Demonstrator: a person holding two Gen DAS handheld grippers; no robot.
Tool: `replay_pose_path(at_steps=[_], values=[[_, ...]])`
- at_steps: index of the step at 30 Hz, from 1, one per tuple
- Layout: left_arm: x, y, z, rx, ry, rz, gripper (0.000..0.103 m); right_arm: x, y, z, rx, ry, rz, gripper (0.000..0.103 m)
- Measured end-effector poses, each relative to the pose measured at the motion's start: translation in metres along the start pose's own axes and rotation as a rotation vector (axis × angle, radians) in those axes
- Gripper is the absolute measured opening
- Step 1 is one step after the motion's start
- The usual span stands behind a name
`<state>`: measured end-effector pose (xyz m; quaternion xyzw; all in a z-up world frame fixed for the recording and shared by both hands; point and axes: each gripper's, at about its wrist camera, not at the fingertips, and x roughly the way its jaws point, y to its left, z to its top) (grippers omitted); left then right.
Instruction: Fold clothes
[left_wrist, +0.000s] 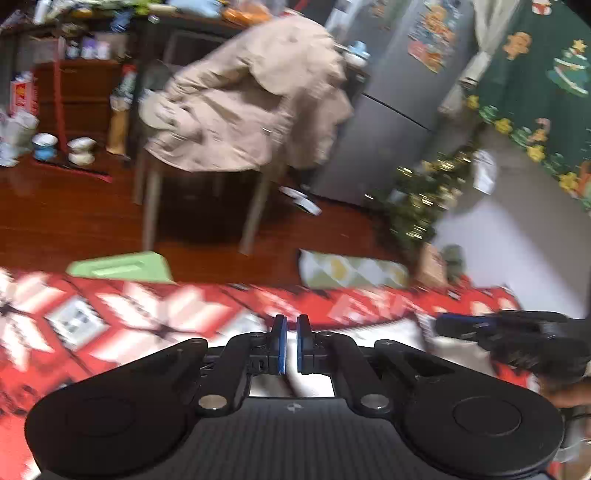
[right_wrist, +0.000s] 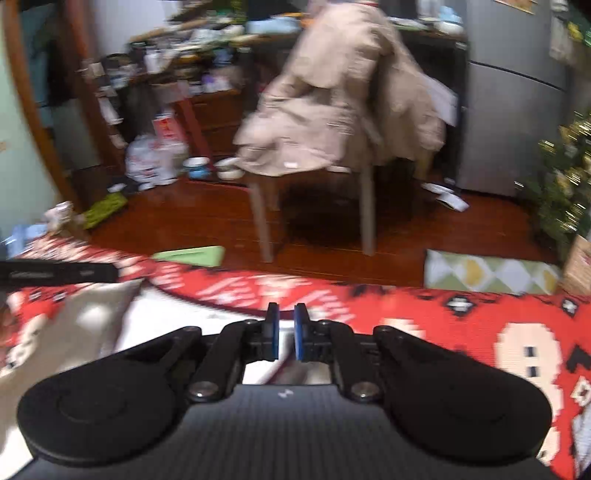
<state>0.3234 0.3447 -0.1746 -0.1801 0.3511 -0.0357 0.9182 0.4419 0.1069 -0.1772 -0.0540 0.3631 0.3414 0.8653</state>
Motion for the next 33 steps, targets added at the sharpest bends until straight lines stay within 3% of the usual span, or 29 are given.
replay_pose_path(at_steps=[2,5,14,18,22,26,33], values=[[0.005,-0.014,-0.006,0.017,0.025,-0.027,0.004,0.007,0.017,-0.004,-0.051,0.023,0.020,0.009],[0.027,-0.028,-0.013,0.051,0.069,0.000,0.004,0.025,0.033,-0.009,-0.087,0.055,0.019,0.008],[0.054,-0.027,0.005,0.028,0.045,0.010,0.003,0.064,0.042,0.006,-0.096,0.053,0.026,0.007],[0.027,-0.029,0.010,0.011,0.003,-0.031,0.005,0.050,0.026,0.011,-0.018,0.038,0.028,0.008],[0.004,-0.025,0.001,0.031,0.015,-0.025,0.005,0.019,0.007,0.004,-0.008,0.033,0.020,0.009],[0.016,-0.026,-0.013,0.112,0.081,0.046,0.004,0.014,0.003,-0.014,-0.069,0.090,-0.006,0.009],[0.038,-0.023,-0.002,0.120,0.041,0.055,0.004,0.039,0.003,-0.006,-0.066,0.058,-0.025,0.007]])
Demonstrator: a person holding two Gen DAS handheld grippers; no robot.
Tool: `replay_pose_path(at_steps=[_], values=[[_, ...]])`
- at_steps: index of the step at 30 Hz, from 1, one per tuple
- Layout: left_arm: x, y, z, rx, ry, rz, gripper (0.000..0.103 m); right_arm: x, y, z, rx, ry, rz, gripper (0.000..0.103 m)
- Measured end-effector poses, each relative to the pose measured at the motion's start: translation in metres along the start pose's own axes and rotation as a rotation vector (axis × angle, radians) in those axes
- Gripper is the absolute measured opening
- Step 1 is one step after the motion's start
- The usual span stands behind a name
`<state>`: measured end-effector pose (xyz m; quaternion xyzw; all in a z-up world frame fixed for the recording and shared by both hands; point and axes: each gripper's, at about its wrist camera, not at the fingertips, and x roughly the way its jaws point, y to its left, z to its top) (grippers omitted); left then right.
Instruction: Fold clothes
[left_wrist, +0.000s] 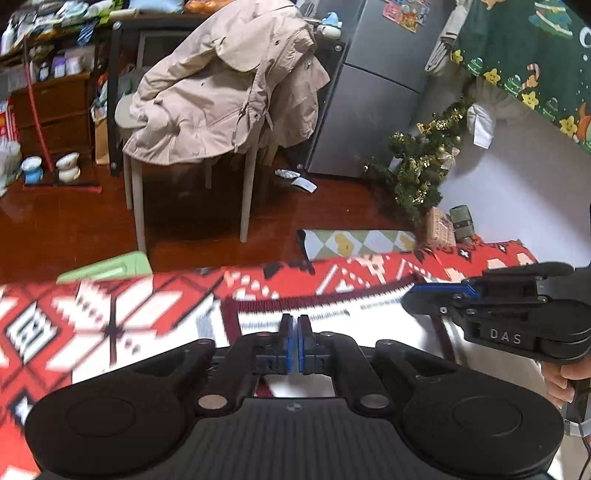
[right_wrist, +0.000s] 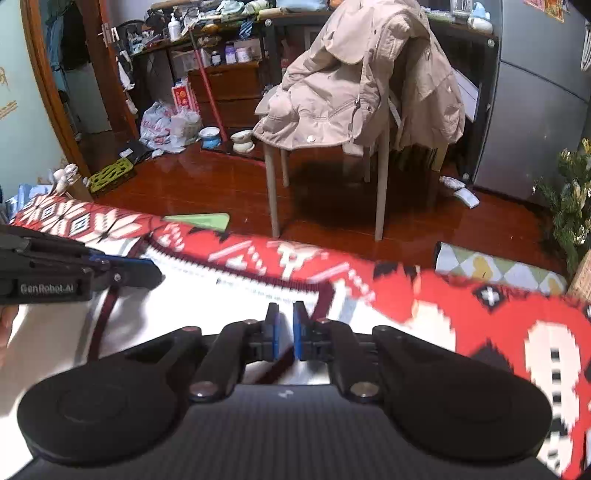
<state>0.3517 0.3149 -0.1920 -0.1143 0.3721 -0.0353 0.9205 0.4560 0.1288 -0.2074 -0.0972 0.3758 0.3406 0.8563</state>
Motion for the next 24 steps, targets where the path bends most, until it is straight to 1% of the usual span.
replay_pose_path(at_steps=[2,4,6,7,9,12,15,20,22,24], values=[[0.003,0.001,0.007,-0.008,-0.005,-0.002,0.004,0.009,0.002,0.008,0.000,-0.002,-0.006,0.007],[0.001,0.003,0.013,-0.030,-0.013,-0.012,0.004,0.014,0.000,0.016,0.028,-0.002,-0.004,0.008],[-0.016,0.000,0.016,-0.037,-0.038,-0.046,0.004,0.006,-0.002,0.021,0.064,-0.020,0.006,0.009],[-0.025,-0.002,0.017,-0.038,-0.048,-0.060,0.005,-0.001,-0.003,0.022,0.078,-0.032,0.018,0.009],[-0.046,-0.011,0.012,-0.004,-0.045,-0.055,0.005,-0.023,-0.002,0.020,0.085,-0.040,0.026,0.009],[-0.084,-0.021,-0.006,0.012,-0.029,-0.068,0.005,-0.064,0.002,0.005,0.078,-0.031,0.030,0.009],[-0.130,-0.026,-0.036,-0.022,-0.027,-0.085,0.005,-0.113,0.010,-0.024,0.068,-0.015,0.030,0.009],[-0.192,-0.046,-0.097,-0.044,0.004,-0.068,0.005,-0.197,0.026,-0.086,0.085,-0.004,0.019,0.009],[-0.210,-0.057,-0.126,-0.049,0.022,-0.064,0.005,-0.227,0.037,-0.117,0.086,-0.003,0.007,0.009],[-0.223,-0.068,-0.154,-0.044,0.035,-0.052,0.005,-0.248,0.053,-0.150,0.084,0.008,0.005,0.009]])
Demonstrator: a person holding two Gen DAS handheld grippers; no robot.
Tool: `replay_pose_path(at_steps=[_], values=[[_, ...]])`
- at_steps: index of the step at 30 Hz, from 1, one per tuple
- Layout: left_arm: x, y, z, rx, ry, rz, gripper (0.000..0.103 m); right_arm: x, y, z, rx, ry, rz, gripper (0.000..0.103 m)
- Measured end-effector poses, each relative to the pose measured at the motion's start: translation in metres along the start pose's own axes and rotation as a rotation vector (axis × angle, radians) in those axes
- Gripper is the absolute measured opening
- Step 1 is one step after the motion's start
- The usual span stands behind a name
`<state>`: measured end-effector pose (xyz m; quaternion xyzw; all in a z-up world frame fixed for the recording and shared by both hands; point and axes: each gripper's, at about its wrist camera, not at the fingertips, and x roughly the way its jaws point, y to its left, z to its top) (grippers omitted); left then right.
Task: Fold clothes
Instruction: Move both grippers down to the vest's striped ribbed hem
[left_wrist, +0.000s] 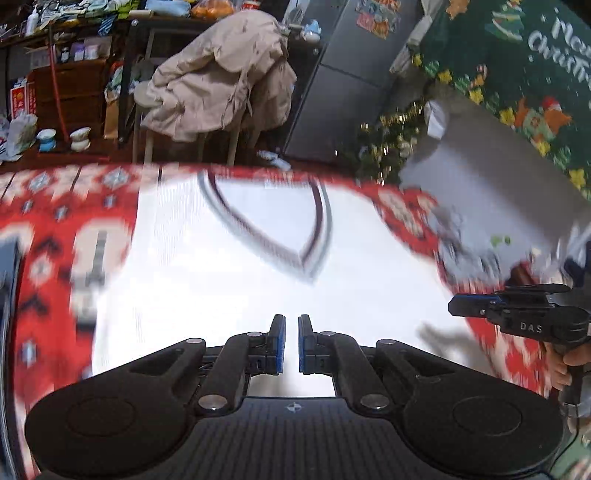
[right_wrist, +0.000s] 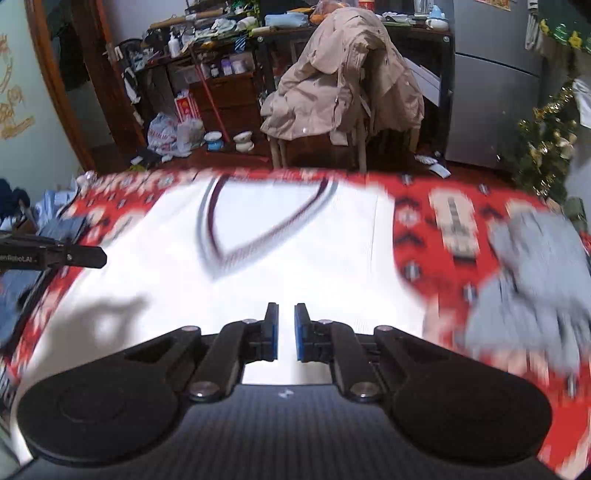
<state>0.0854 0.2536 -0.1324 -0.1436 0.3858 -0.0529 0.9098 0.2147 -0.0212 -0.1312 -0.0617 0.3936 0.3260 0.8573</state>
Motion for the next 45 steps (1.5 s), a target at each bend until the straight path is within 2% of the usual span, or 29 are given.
replay_pose_path(at_steps=[3,6,12,20,25,32,34,36,38,41,45], values=[[-0.011,-0.014,-0.043,0.005,0.021,0.023,0.005,-0.020,0.023,-0.053,0.009,0.019,-0.002,0.009],[-0.018,-0.019,-0.078,-0.034,0.037,-0.006,0.005,-0.030,0.043,-0.100,-0.025,0.037,-0.037,0.009],[-0.037,-0.021,-0.126,-0.034,0.058,0.025,0.005,-0.054,0.069,-0.149,-0.073,0.032,-0.068,0.009],[-0.080,-0.001,-0.161,-0.058,0.034,0.045,0.005,-0.094,0.059,-0.181,-0.047,0.042,-0.075,0.008],[-0.109,0.013,-0.180,-0.078,0.026,0.070,0.005,-0.119,0.041,-0.201,-0.008,0.033,-0.117,0.009],[-0.134,0.046,-0.220,-0.229,0.026,-0.016,0.005,-0.141,0.014,-0.222,0.107,0.022,-0.146,0.012],[-0.131,0.053,-0.230,-0.292,0.034,-0.051,0.006,-0.144,0.011,-0.226,0.114,0.027,-0.159,0.018],[-0.125,0.057,-0.235,-0.333,0.039,-0.088,0.017,-0.148,0.010,-0.229,0.122,0.025,-0.159,0.018],[-0.118,0.059,-0.240,-0.363,0.045,-0.114,0.024,-0.153,0.007,-0.232,0.138,0.017,-0.152,0.020],[-0.108,0.060,-0.245,-0.384,0.064,-0.132,0.027,-0.159,-0.002,-0.240,0.196,0.005,-0.130,0.025],[-0.102,0.062,-0.250,-0.399,0.062,-0.125,0.038,-0.161,-0.018,-0.254,0.285,0.001,-0.086,0.038]])
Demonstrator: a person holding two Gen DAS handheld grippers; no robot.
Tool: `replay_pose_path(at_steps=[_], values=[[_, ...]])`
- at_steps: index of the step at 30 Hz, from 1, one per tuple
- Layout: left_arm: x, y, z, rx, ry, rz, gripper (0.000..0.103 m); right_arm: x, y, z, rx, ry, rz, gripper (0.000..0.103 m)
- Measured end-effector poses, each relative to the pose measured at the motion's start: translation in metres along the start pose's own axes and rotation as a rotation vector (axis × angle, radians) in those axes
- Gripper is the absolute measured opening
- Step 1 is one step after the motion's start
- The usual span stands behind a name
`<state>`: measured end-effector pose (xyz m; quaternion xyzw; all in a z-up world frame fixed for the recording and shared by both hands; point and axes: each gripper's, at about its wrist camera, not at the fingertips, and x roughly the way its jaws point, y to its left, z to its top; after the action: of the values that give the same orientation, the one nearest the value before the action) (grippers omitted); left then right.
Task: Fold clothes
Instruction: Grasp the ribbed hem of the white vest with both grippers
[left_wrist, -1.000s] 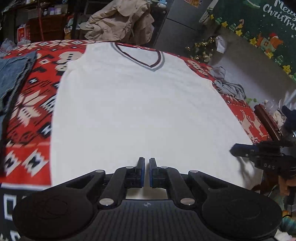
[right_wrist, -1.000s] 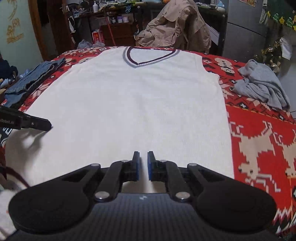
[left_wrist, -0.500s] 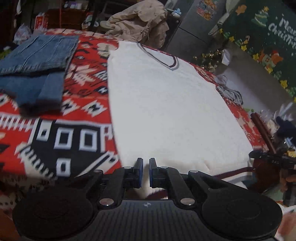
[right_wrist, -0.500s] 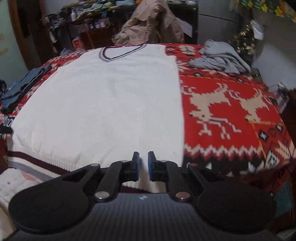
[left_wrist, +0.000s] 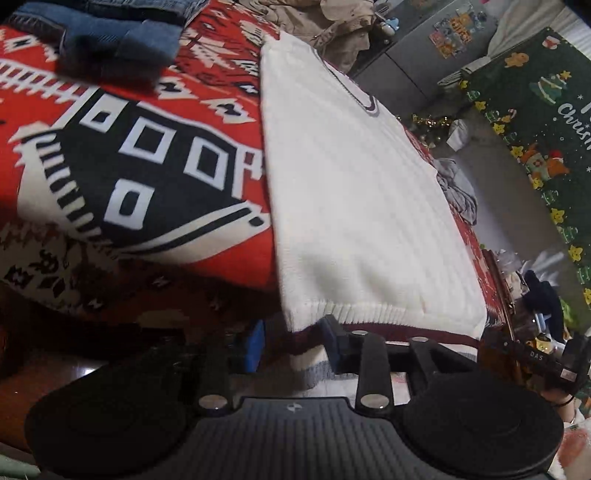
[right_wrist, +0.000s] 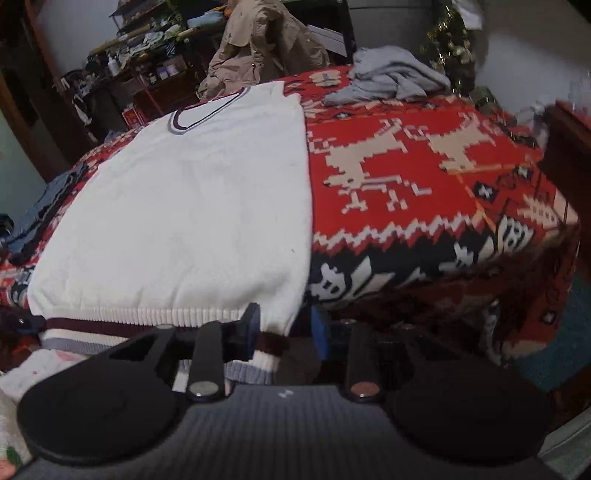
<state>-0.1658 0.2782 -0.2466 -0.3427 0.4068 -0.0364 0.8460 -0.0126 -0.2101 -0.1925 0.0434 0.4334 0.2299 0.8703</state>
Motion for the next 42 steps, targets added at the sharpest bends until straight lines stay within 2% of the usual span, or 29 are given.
replay_pose_path(at_steps=[2,4,8,13,15,17,18,23,24,25,26,28,33,38,42], values=[[0.001,0.003,-0.001,-0.014,-0.007,0.003,0.043,0.003,-0.009,-0.006,0.035,0.008,0.012,0.042],[0.002,0.005,-0.001,-0.030,-0.010,-0.001,0.046,0.008,-0.019,-0.012,0.089,0.019,0.061,0.046],[0.003,0.012,-0.002,-0.062,-0.016,-0.027,0.049,0.019,-0.029,-0.019,0.177,0.033,0.129,0.047],[0.010,0.019,-0.005,-0.110,-0.013,-0.104,0.049,0.029,-0.027,-0.020,0.203,0.052,0.178,0.047],[0.011,0.021,-0.005,-0.126,-0.016,-0.121,0.043,0.033,-0.026,-0.020,0.210,0.060,0.193,0.046],[0.010,0.021,-0.004,-0.140,-0.022,-0.161,0.030,0.036,-0.025,-0.020,0.225,0.062,0.217,0.045],[0.010,0.021,-0.004,-0.147,-0.024,-0.179,0.027,0.038,-0.025,-0.019,0.232,0.061,0.228,0.043],[0.016,0.021,-0.005,-0.175,-0.019,-0.216,0.025,0.047,-0.023,-0.018,0.241,0.062,0.267,0.043],[0.017,0.020,-0.005,-0.175,-0.017,-0.216,0.019,0.048,-0.023,-0.017,0.244,0.063,0.276,0.038],[0.016,0.017,-0.004,-0.162,-0.017,-0.218,0.014,0.050,-0.023,-0.017,0.249,0.064,0.283,0.023],[0.014,0.014,-0.004,-0.150,-0.018,-0.219,0.007,0.050,-0.023,-0.016,0.257,0.066,0.284,0.015],[0.010,0.008,-0.003,-0.133,-0.027,-0.220,0.007,0.049,-0.024,-0.015,0.271,0.064,0.285,0.008],[-0.011,-0.008,0.002,-0.101,-0.027,-0.128,0.006,0.036,-0.018,-0.010,0.261,0.051,0.261,0.007],[-0.044,-0.028,0.015,-0.074,-0.032,0.005,0.006,0.008,-0.019,0.003,0.260,0.022,0.222,0.006],[-0.047,-0.030,0.019,-0.061,0.016,0.063,0.006,-0.007,-0.019,0.014,0.225,0.015,0.169,0.005]])
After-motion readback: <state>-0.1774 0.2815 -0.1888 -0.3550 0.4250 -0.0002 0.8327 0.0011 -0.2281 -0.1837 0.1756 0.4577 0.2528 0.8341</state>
